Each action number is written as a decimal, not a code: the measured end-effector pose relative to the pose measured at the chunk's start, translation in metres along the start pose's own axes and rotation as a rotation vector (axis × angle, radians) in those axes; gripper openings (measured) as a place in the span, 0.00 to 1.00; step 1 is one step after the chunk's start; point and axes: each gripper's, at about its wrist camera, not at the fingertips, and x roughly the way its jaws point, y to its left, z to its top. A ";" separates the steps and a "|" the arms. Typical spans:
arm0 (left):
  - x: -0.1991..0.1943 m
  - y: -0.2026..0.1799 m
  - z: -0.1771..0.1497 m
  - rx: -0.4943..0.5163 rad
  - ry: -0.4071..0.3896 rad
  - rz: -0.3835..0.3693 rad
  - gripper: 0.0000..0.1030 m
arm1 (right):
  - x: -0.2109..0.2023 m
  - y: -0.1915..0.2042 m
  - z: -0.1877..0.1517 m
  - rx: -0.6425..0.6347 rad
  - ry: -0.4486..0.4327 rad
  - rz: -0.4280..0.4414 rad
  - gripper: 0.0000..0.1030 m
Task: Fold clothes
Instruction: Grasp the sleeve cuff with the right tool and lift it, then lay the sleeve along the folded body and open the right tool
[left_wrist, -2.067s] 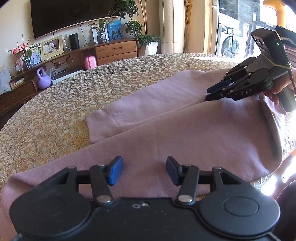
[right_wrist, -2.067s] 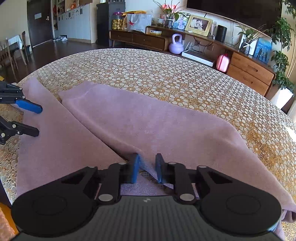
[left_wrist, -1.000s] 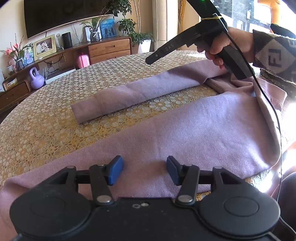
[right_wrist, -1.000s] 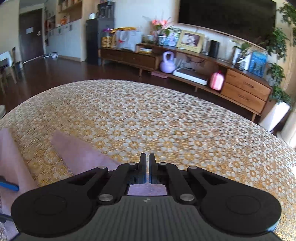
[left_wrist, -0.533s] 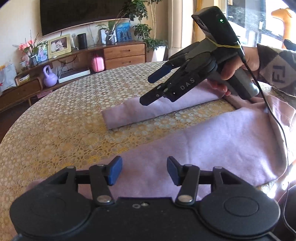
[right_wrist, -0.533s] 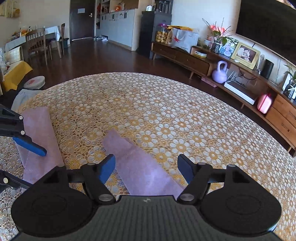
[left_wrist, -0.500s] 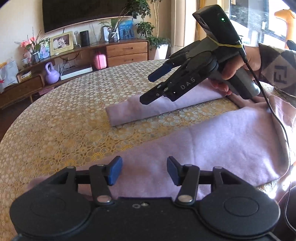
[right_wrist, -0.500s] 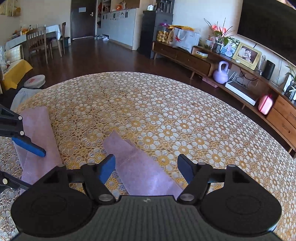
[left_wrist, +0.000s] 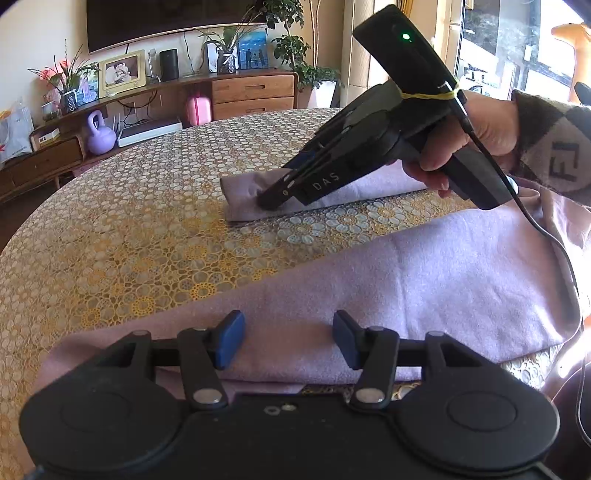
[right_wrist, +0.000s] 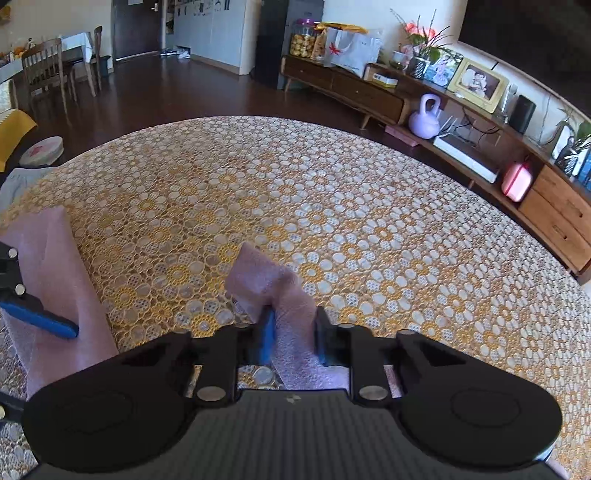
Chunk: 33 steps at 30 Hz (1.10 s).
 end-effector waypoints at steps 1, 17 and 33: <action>0.000 0.000 -0.001 0.000 -0.001 -0.002 1.00 | -0.001 0.001 0.005 0.005 -0.012 -0.024 0.10; -0.004 0.007 -0.004 0.008 -0.008 -0.037 1.00 | 0.032 0.018 0.135 0.015 -0.210 -0.008 0.09; -0.005 0.016 -0.005 -0.001 -0.004 -0.051 1.00 | 0.051 0.007 0.132 -0.005 -0.091 0.129 0.30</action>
